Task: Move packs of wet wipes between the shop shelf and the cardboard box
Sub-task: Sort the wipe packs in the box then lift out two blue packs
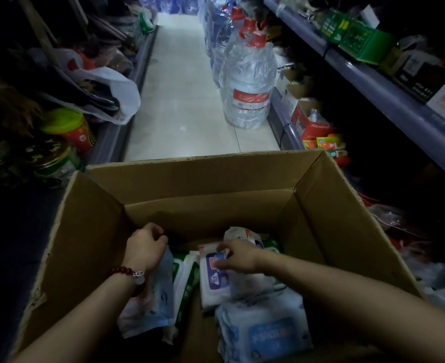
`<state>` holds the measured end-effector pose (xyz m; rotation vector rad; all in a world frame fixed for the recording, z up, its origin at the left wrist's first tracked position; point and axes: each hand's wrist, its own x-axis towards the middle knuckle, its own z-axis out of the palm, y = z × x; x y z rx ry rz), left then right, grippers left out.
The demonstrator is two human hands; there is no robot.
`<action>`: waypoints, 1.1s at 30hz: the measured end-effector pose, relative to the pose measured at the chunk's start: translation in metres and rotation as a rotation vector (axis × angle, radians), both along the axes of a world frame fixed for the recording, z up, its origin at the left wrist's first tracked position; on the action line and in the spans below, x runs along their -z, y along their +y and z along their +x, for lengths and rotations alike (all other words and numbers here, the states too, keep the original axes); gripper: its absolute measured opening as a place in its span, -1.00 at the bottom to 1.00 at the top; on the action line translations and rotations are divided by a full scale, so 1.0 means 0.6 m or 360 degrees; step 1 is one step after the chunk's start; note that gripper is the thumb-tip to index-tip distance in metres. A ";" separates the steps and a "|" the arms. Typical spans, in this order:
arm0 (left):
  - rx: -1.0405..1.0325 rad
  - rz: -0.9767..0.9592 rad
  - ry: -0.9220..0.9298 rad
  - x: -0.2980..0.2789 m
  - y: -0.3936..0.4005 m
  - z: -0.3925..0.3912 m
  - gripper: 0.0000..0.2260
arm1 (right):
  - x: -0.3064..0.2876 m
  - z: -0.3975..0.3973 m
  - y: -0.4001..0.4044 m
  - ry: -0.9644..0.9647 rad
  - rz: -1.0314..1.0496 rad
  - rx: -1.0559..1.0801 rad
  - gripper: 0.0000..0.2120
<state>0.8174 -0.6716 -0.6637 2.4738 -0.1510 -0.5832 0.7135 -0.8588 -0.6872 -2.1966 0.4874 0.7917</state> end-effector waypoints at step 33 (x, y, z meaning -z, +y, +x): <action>0.0459 0.0008 -0.0119 0.020 -0.037 -0.032 -0.78 | 0.170 -0.029 -0.093 0.0022 0.0164 0.1102 0.17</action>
